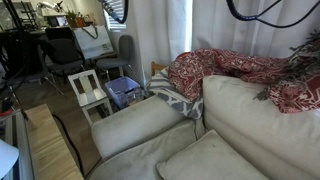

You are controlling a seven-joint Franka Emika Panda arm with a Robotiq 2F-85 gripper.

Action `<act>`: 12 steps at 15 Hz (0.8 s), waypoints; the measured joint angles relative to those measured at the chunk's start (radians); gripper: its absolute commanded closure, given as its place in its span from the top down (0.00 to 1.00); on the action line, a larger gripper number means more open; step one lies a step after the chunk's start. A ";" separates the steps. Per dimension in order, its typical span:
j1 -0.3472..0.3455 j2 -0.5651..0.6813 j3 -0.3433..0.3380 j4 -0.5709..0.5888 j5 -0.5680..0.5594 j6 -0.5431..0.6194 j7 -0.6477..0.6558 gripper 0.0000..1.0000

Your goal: Spread the red cloth along the backrest of the couch

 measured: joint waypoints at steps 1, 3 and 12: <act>-0.014 0.005 -0.003 0.010 -0.016 -0.004 0.042 0.03; -0.041 0.015 -0.010 0.028 -0.045 -0.013 0.123 0.12; -0.064 0.048 -0.010 0.068 -0.075 -0.037 0.212 0.03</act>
